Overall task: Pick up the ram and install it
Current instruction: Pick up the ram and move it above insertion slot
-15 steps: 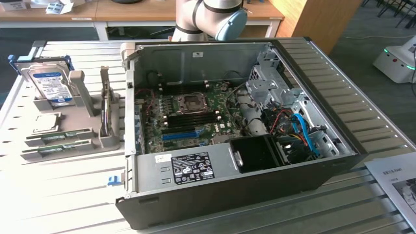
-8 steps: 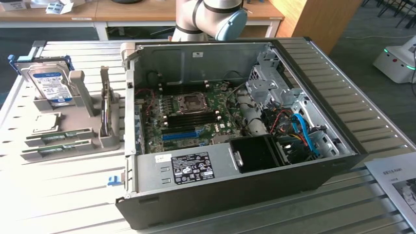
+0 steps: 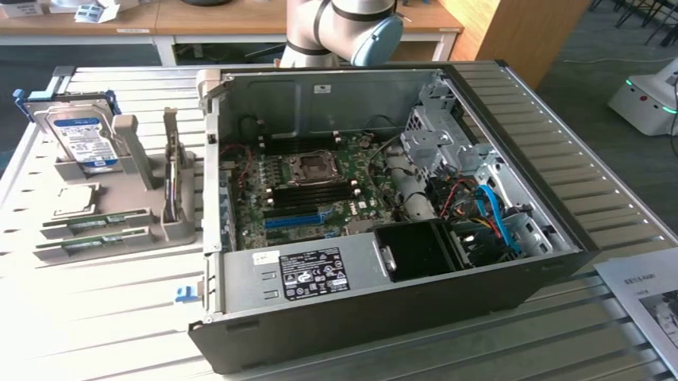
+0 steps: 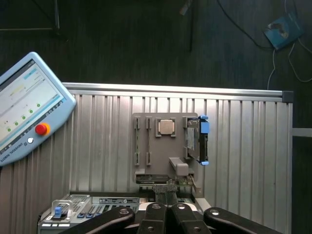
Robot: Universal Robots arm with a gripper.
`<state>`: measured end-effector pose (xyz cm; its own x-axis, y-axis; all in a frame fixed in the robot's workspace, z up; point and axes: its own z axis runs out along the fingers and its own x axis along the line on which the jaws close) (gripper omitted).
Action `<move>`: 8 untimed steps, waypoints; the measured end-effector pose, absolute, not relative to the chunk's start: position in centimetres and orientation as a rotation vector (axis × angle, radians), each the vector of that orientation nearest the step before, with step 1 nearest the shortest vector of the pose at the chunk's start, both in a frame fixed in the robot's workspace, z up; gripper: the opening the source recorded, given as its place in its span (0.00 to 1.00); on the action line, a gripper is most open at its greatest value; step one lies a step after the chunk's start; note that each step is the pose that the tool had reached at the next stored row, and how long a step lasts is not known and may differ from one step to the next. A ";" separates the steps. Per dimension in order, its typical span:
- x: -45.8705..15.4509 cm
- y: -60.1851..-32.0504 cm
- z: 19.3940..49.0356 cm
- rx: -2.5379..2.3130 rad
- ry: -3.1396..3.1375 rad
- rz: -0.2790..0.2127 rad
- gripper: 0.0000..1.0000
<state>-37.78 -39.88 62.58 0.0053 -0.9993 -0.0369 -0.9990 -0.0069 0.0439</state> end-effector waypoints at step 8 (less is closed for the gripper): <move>-37.8 -39.9 61.5 2.224 -2.210 -0.089 0.13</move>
<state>-37.79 -39.89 61.51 0.0053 -0.9993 -0.0369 -0.9990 -0.0069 0.0435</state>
